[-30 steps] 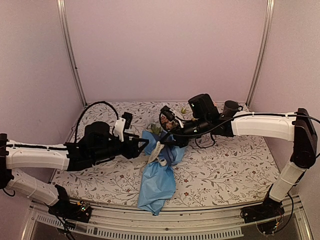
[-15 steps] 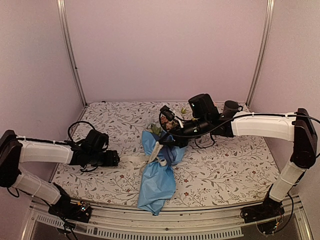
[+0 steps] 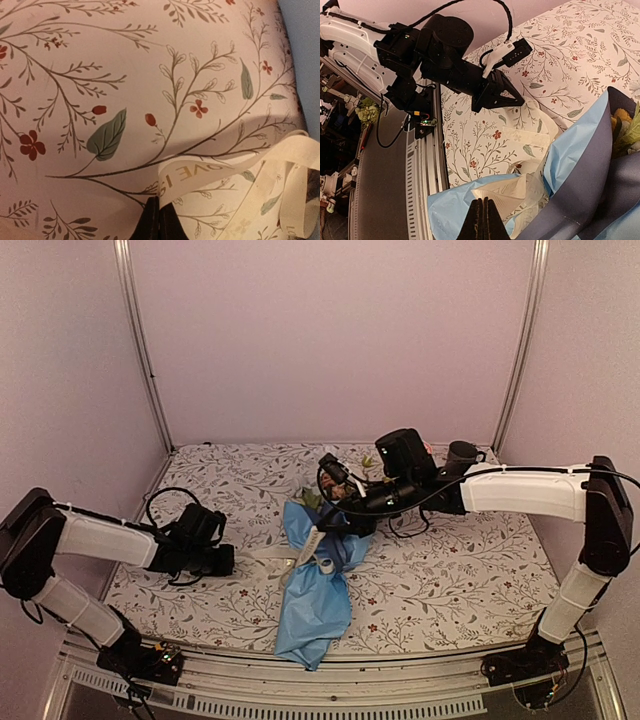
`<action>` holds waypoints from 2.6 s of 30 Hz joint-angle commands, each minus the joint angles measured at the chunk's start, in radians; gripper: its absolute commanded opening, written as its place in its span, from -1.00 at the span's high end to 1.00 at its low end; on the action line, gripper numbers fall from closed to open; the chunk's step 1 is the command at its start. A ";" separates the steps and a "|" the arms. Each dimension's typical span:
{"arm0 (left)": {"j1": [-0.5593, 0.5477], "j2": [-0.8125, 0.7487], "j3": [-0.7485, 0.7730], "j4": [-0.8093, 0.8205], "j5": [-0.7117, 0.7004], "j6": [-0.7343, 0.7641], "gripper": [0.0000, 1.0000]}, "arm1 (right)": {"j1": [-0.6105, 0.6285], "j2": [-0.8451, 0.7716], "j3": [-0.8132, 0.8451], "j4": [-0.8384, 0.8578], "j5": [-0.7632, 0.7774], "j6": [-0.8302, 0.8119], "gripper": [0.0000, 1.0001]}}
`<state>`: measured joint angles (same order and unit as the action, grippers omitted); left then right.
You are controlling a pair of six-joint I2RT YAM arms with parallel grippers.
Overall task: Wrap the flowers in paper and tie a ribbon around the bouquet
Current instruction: Cross the half-tied ribbon over the folded bouquet.
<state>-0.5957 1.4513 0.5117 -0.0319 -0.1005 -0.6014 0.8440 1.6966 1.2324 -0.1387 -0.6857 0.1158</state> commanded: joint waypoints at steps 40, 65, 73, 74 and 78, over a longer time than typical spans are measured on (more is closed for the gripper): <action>-0.721 0.540 0.995 -0.167 0.553 0.966 0.26 | -0.087 0.118 0.199 -0.151 -0.057 -0.012 1.00; -0.360 -0.332 -0.080 0.588 0.109 0.534 -0.66 | 0.030 0.173 0.141 0.262 -0.116 0.374 1.00; -0.314 -0.217 -0.068 0.667 0.147 0.494 -0.76 | 0.057 0.197 0.153 0.275 -0.097 0.394 1.00; -0.312 -0.200 -0.063 0.673 0.145 0.495 -0.76 | 0.057 0.202 0.152 0.274 -0.097 0.396 1.00; -0.288 -0.147 -0.049 0.681 0.135 0.496 -0.58 | 0.057 0.204 0.152 0.275 -0.108 0.394 1.00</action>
<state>-0.9150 1.2678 0.4351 0.5884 0.0257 -0.0959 0.8978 1.8843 1.3861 0.0975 -0.7818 0.4957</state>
